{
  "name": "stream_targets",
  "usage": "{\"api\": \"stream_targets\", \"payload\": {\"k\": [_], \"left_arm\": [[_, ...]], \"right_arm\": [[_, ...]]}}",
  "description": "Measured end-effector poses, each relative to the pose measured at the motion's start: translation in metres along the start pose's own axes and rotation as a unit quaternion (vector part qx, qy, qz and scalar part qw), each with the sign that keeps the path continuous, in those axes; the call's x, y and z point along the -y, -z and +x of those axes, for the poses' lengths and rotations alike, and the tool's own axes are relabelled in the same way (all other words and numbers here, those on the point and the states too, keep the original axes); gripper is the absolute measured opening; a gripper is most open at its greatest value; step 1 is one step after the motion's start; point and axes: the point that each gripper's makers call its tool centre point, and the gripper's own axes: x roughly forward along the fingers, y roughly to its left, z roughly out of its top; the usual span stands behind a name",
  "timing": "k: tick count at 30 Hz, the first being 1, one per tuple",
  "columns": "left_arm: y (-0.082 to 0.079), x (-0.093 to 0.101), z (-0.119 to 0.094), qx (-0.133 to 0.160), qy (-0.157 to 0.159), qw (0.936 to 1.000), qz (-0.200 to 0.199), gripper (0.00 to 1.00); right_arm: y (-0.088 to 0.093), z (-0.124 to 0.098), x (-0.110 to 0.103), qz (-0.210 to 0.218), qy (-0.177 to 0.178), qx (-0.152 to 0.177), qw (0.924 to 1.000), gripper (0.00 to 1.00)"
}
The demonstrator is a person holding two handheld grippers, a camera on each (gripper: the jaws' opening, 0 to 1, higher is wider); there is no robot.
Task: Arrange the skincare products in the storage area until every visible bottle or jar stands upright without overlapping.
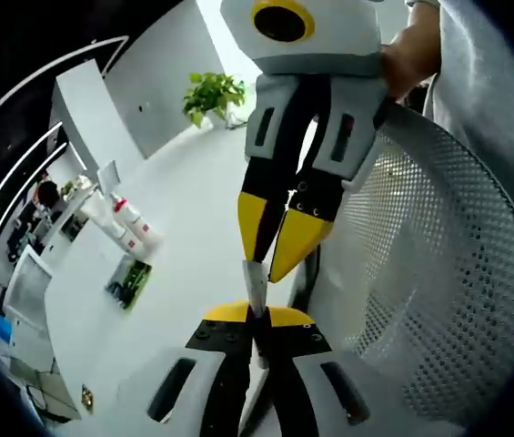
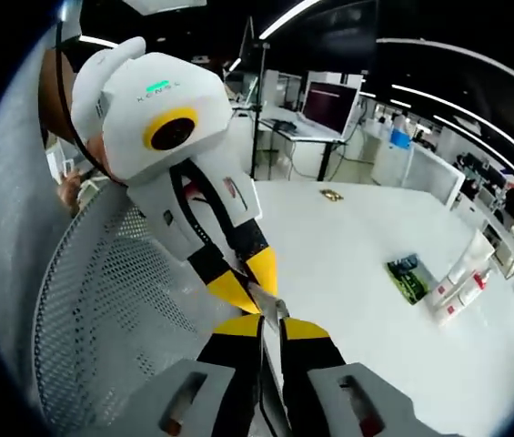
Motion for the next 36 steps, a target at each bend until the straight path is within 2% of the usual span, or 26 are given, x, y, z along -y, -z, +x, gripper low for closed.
{"api": "stream_targets", "payload": {"k": [1, 3, 6, 9, 13, 14, 15, 16, 17, 19, 22, 25, 27, 28, 29, 31, 36], "left_arm": [[0.0, 0.002, 0.0, -0.003, 0.004, 0.9999, 0.009, 0.02], [0.001, 0.005, 0.0, -0.007, 0.01, 0.9997, 0.023, 0.02], [0.001, 0.008, 0.002, -0.006, 0.021, 0.9991, 0.037, 0.02], [0.001, 0.017, 0.003, -0.001, 0.046, 0.9971, 0.061, 0.02], [0.002, 0.021, 0.005, -0.002, 0.059, 0.9942, 0.09, 0.02], [0.003, 0.022, 0.006, -0.005, 0.062, 0.9931, 0.1, 0.02], [0.005, 0.027, 0.007, -0.011, 0.076, 0.9894, 0.124, 0.02], [0.006, 0.03, 0.008, -0.013, 0.081, 0.9869, 0.139, 0.02], [0.007, 0.032, 0.009, -0.019, 0.083, 0.9845, 0.153, 0.02], [0.005, 0.034, 0.009, -0.01, 0.088, 0.986, 0.142, 0.02], [0.001, 0.032, 0.008, 0.002, 0.085, 0.9875, 0.133, 0.02], [0.0, 0.027, 0.007, 0.005, 0.072, 0.9934, 0.089, 0.03], [0.0, 0.018, 0.006, 0.008, 0.054, 0.9981, 0.029, 0.06], [-0.001, 0.012, 0.005, 0.01, 0.042, 0.9991, -0.002, 0.11], [-0.006, 0.004, 0.002, 0.027, 0.031, 0.9981, -0.045, 0.16], [-0.014, -0.006, -0.002, 0.058, 0.022, 0.9943, -0.086, 0.24], [-0.016, -0.021, -0.009, 0.082, 0.012, 0.9828, -0.165, 0.3]], "right_arm": [[0.001, 0.001, -0.005, 0.016, -0.017, -0.001, 0.9997, 0.02], [0.003, 0.002, -0.008, 0.019, -0.03, -0.005, 0.9993, 0.04], [0.006, 0.001, -0.011, 0.003, -0.033, -0.016, 0.9993, 0.02], [0.01, 0.0, -0.014, -0.008, -0.04, -0.029, 0.9987, 0.0], [0.014, 0.0, -0.019, -0.02, -0.051, -0.038, 0.9978, 0.0], [0.017, 0.0, -0.024, -0.025, -0.063, -0.045, 0.9967, 0.0], [0.019, 0.001, -0.03, -0.029, -0.081, -0.049, 0.9951, 0.0], [0.021, 0.002, -0.038, -0.017, -0.102, -0.049, 0.9934, 0.02], [0.022, 0.003, -0.036, -0.021, -0.093, -0.055, 0.9939, 0.03], [0.022, 0.001, -0.032, -0.059, -0.076, -0.055, 0.9939, 0.0], [0.02, -0.001, -0.029, -0.047, -0.075, -0.044, 0.9951, 0.0], [0.015, 0.0, -0.026, -0.013, -0.079, -0.033, 0.9963, 0.0], [0.01, 0.0, -0.022, -0.006, -0.068, -0.02, 0.9975, 0.0], [0.009, -0.001, -0.021, -0.007, -0.068, -0.016, 0.9975, 0.0], [0.008, -0.002, -0.02, -0.007, -0.065, -0.014, 0.9978, 0.0], [0.006, -0.002, -0.015, -0.008, -0.048, -0.009, 0.9988, 0.0], [-0.001, -0.006, -0.002, 0.012, -0.024, 0.012, 0.9996, 0.0]]}}
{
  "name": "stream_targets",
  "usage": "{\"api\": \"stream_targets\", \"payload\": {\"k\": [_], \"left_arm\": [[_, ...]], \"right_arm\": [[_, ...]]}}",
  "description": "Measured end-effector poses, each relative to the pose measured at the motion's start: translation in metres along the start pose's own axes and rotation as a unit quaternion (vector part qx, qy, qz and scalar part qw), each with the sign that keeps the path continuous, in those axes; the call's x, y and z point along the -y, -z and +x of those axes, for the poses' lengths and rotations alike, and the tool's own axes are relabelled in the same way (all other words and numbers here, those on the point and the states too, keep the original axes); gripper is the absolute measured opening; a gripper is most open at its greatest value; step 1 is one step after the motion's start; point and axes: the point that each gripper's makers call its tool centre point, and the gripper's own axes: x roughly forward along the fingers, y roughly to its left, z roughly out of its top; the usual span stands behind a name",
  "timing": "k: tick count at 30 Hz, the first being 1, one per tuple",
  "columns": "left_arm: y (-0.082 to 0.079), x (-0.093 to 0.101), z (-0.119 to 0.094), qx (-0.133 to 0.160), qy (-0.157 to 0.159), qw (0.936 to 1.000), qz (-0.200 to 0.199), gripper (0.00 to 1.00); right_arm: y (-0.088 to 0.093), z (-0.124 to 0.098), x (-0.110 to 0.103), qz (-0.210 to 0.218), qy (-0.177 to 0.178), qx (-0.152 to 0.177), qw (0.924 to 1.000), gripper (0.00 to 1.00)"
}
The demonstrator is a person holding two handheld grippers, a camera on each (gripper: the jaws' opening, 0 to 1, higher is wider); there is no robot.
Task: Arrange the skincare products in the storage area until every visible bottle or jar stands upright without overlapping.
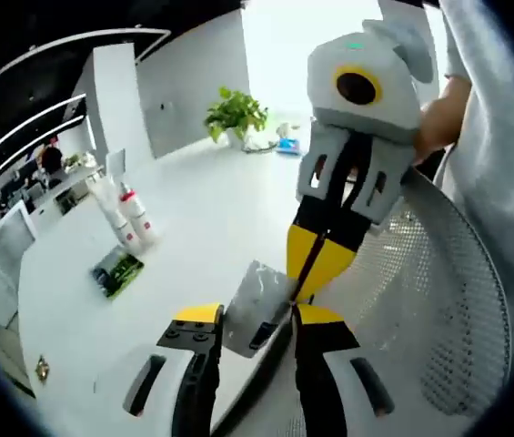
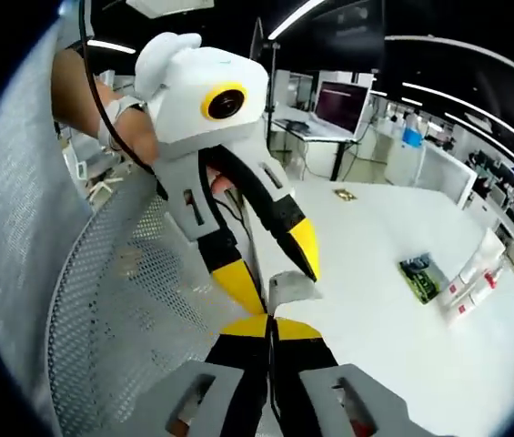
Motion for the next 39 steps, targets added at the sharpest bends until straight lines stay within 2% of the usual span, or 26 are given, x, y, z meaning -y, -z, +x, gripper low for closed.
{"api": "stream_targets", "payload": {"k": [5, 7, 9, 13, 15, 16, 18, 22, 23, 26, 28, 30, 32, 34, 36, 39], "left_arm": [[-0.011, -0.011, -0.006, 0.034, -0.015, 0.9985, -0.039, 0.38], [-0.015, -0.02, -0.01, 0.044, -0.039, 0.998, -0.026, 0.37], [-0.014, -0.025, -0.014, 0.045, -0.05, 0.9975, -0.023, 0.36], [-0.016, -0.026, -0.016, 0.052, -0.048, 0.9969, -0.035, 0.38], [-0.022, -0.021, -0.016, 0.065, -0.028, 0.9964, -0.047, 0.39], [-0.032, -0.024, -0.019, 0.092, -0.031, 0.9934, -0.061, 0.39], [-0.041, -0.03, -0.025, 0.123, -0.026, 0.9868, -0.103, 0.4], [-0.048, -0.04, -0.033, 0.153, -0.02, 0.9749, -0.161, 0.42], [-0.052, -0.039, -0.035, 0.164, -0.007, 0.9713, -0.173, 0.42], [-0.056, -0.032, -0.036, 0.173, 0.015, 0.9688, -0.176, 0.43], [-0.063, -0.024, -0.036, 0.186, 0.043, 0.9623, -0.194, 0.42], [-0.065, -0.016, -0.037, 0.188, 0.074, 0.9554, -0.216, 0.34], [-0.067, -0.01, -0.038, 0.189, 0.102, 0.9494, -0.229, 0.21], [-0.066, -0.015, -0.038, 0.19, 0.095, 0.9475, -0.239, 0.17], [-0.067, -0.014, -0.039, 0.189, 0.105, 0.9421, -0.256, 0.12], [-0.067, -0.012, -0.038, 0.186, 0.108, 0.9409, -0.261, 0.07]], "right_arm": [[-0.007, -0.006, 0.011, 0.023, 0.022, 0.026, 0.9992, 0.0], [-0.01, -0.008, 0.014, 0.028, 0.029, 0.034, 0.9986, 0.0], [-0.014, -0.01, 0.016, 0.036, 0.032, 0.044, 0.9979, 0.0], [-0.018, -0.013, 0.019, 0.047, 0.038, 0.06, 0.9963, 0.0], [-0.022, -0.016, 0.02, 0.056, 0.032, 0.075, 0.9951, 0.0], [-0.023, -0.017, 0.021, 0.06, 0.034, 0.078, 0.9946, 0.0], [-0.027, -0.021, 0.023, 0.069, 0.03, 0.094, 0.9928, 0.0], [-0.051, -0.035, 0.021, 0.09, 0.01, 0.169, 0.9815, 0.0], [-0.051, -0.038, 0.023, 0.087, 0.015, 0.172, 0.9811, 0.0], [-0.053, -0.042, 0.022, 0.083, 0.018, 0.18, 0.98, 0.0], [-0.059, -0.043, 0.014, 0.072, 0.002, 0.194, 0.9784, 0.0], [-0.059, -0.042, 0.012, 0.075, -0.001, 0.192, 0.9786, 0.0], [-0.059, -0.043, 0.013, 0.086, -0.007, 0.192, 0.9775, 0.0], [-0.059, -0.045, 0.017, 0.11, -0.01, 0.2, 0.9736, 0.0], [-0.056, -0.047, 0.023, 0.136, -0.011, 0.201, 0.97, 0.0], [-0.052, -0.046, 0.025, 0.152, -0.013, 0.196, 0.9686, 0.0]]}}
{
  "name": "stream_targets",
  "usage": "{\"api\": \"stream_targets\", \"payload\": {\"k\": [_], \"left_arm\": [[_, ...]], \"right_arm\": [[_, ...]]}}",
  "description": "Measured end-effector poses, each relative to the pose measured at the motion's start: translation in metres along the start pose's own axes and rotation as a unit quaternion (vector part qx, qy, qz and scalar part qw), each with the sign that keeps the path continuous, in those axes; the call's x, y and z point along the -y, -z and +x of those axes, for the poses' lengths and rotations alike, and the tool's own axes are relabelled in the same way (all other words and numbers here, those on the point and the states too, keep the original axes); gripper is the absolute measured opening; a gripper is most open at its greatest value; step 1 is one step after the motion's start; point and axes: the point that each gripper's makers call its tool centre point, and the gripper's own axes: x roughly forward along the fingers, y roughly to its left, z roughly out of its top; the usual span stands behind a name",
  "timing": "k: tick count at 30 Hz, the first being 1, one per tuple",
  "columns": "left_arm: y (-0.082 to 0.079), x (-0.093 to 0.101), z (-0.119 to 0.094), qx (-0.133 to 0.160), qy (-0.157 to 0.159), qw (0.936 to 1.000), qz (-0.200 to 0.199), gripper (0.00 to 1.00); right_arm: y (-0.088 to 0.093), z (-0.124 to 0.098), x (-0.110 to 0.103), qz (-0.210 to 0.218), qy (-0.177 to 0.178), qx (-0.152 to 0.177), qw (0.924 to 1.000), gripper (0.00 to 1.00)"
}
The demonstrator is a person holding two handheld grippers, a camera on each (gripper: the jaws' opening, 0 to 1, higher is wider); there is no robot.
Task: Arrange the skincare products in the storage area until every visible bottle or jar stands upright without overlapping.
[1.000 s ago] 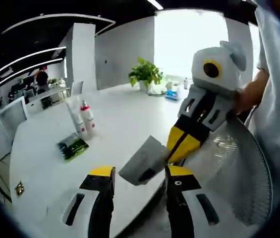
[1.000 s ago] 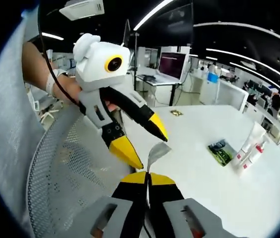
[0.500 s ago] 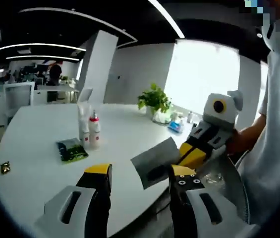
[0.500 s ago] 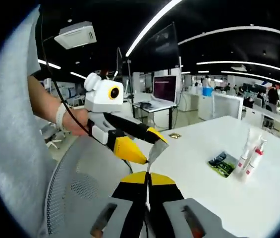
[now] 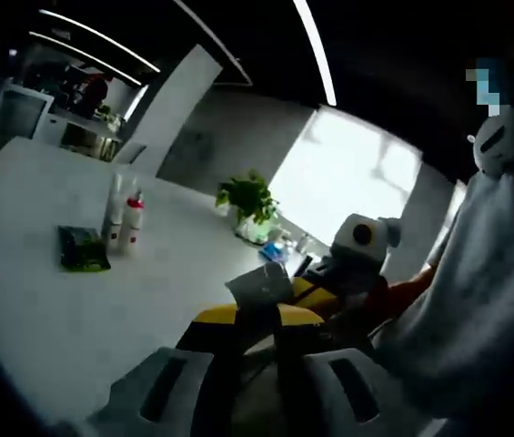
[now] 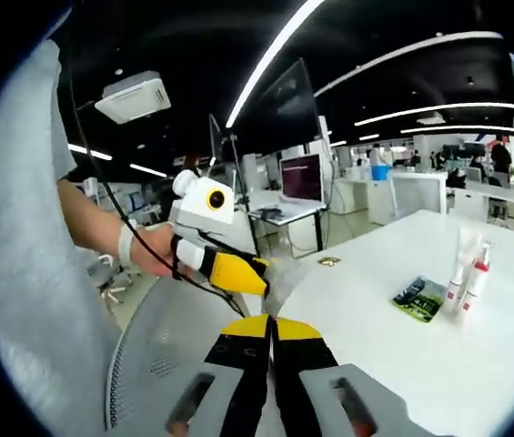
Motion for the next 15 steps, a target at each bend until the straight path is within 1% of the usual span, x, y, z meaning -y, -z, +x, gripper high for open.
{"api": "stream_targets", "payload": {"k": [2, 3, 5, 7, 8, 9, 10, 11, 15], "left_arm": [[0.003, 0.002, 0.0, -0.005, 0.009, 0.9999, -0.001, 0.01], [0.003, 0.004, 0.0, -0.006, 0.015, 0.9999, -0.004, 0.0], [0.003, 0.004, 0.0, -0.004, 0.017, 0.9998, -0.002, 0.0], [0.002, 0.005, 0.0, 0.0, 0.022, 0.9997, 0.003, 0.0], [0.0, 0.006, 0.0, 0.004, 0.026, 0.9997, 0.0, 0.0], [-0.002, 0.007, -0.001, 0.01, 0.03, 0.9995, -0.005, 0.0], [-0.005, 0.009, -0.002, 0.018, 0.037, 0.9991, -0.008, 0.0], [-0.005, 0.011, -0.001, 0.019, 0.039, 0.999, -0.009, 0.0], [0.0, 0.019, 0.002, 0.01, 0.054, 0.9984, -0.011, 0.0]], "right_arm": [[0.004, -0.001, 0.0, 0.002, 0.0, -0.007, 1.0, 0.0], [0.004, -0.001, 0.0, 0.005, -0.001, -0.007, 1.0, 0.0], [0.004, -0.002, -0.002, 0.013, -0.008, -0.006, 0.9999, 0.0], [0.003, -0.003, -0.001, 0.014, -0.002, -0.002, 0.9999, 0.0], [0.001, -0.003, 0.001, 0.016, 0.001, 0.004, 0.9999, 0.0], [-0.002, -0.004, 0.002, 0.022, 0.004, 0.016, 0.9996, 0.01], [-0.006, -0.005, 0.002, 0.028, 0.002, 0.026, 0.9993, 0.02], [-0.008, -0.005, 0.002, 0.033, 0.0, 0.031, 0.999, 0.02], [-0.006, -0.003, 0.001, 0.026, 0.001, 0.024, 0.9994, 0.08]]}}
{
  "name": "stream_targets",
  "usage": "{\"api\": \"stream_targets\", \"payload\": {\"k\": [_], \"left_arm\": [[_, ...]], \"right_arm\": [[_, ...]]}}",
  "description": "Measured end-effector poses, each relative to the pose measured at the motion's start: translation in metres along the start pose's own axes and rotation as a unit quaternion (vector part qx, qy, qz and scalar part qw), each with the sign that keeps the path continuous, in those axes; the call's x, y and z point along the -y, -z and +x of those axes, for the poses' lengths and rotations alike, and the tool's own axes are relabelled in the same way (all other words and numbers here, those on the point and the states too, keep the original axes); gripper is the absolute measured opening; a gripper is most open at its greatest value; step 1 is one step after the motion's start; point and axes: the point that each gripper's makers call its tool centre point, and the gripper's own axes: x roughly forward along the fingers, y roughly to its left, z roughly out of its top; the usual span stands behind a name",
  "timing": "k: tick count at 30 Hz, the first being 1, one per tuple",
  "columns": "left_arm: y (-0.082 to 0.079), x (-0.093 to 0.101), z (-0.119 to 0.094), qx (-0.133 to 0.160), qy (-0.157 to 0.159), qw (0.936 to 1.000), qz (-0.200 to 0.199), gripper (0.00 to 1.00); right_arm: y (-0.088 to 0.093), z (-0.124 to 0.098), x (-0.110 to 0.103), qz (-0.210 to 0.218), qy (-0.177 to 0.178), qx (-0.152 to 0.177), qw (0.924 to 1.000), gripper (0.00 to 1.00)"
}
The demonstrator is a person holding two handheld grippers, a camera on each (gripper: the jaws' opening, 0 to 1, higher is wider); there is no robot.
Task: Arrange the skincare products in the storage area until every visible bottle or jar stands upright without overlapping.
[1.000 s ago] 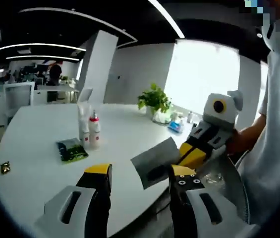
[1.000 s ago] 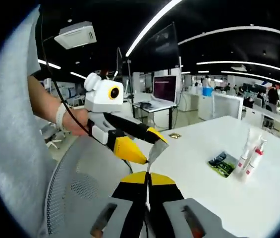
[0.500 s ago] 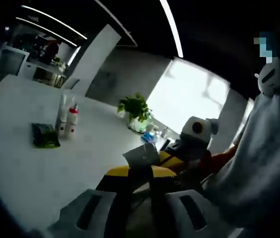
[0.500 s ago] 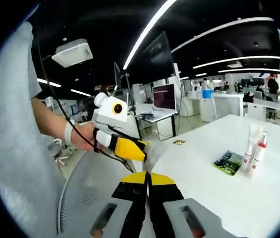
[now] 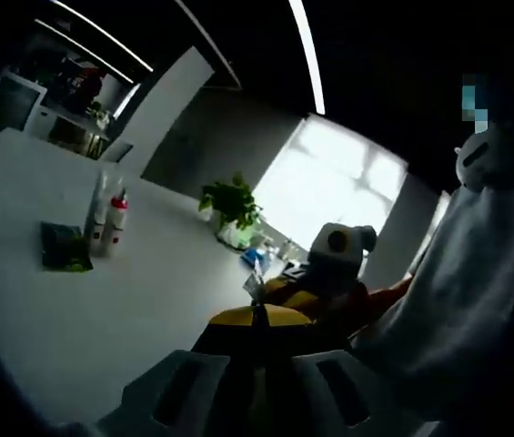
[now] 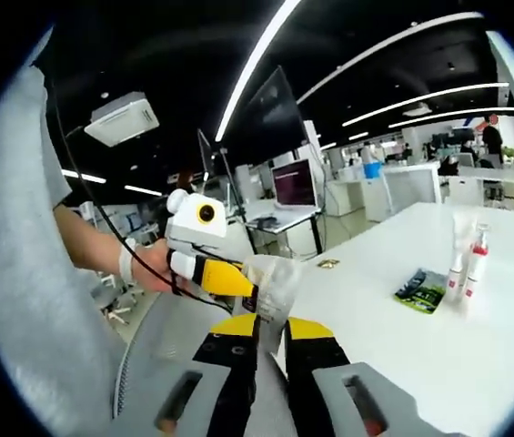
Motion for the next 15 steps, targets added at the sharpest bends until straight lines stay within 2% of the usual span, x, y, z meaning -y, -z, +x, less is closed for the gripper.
{"api": "stream_targets", "payload": {"k": [6, 8, 13, 15], "left_arm": [[0.006, 0.0097, 0.0038, -0.012, 0.02, 0.9997, 0.0, 0.0], [0.0055, 0.0079, 0.0031, -0.011, 0.016, 0.9998, -0.002, 0.0], [0.0081, 0.0049, 0.003, -0.017, 0.007, 0.9998, 0.001, 0.0], [0.0096, 0.0054, 0.0034, -0.021, 0.007, 0.9998, 0.004, 0.0]], "right_arm": [[-0.0016, 0.002, -0.0031, -0.012, 0.0, 0.003, 0.9999, 0.15], [-0.0017, 0.0015, -0.0053, -0.011, -0.009, 0.002, 0.9999, 0.08], [-0.0017, 0.0001, -0.0055, -0.005, -0.007, 0.003, 1.0, 0.0], [-0.0025, -0.0004, -0.0062, -0.002, -0.009, 0.005, 0.9999, 0.0]]}}
